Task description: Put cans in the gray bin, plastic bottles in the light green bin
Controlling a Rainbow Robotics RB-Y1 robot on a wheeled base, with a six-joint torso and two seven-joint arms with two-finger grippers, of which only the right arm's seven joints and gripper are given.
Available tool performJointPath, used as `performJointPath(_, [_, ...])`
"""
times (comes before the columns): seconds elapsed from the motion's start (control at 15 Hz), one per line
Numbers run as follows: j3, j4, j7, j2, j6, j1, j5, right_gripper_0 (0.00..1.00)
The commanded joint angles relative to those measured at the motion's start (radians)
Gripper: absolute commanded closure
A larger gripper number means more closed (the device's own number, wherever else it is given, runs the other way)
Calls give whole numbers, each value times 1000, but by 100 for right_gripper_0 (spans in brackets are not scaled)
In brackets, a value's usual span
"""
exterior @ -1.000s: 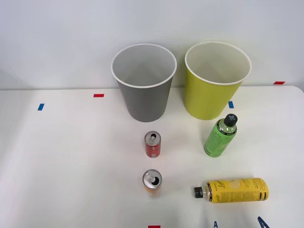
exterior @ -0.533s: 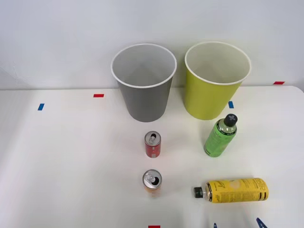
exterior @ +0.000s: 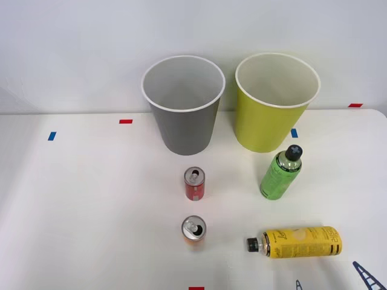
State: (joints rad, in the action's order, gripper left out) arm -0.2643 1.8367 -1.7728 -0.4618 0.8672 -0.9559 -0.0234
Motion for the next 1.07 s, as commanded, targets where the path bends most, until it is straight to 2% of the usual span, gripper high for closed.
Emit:
performJointPath(0.07, [11, 68, 16, -152, -93, 29, -24, 0])
performJointPath(0.2, [14, 190, 19, -250, -254, 28, -87, 0])
performJointPath(0.47, [56, 404, 16, -360, -640, 60, -184, 0])
performJointPath(0.8, [96, 565, 12, -526, -1014, 135, -164, 0])
performJointPath(0.93, [94, 602, 10, -609, -1099, 158, -105, 0])
performJointPath(1.07, [82, 607, 10, -701, -1110, 178, -101, 0])
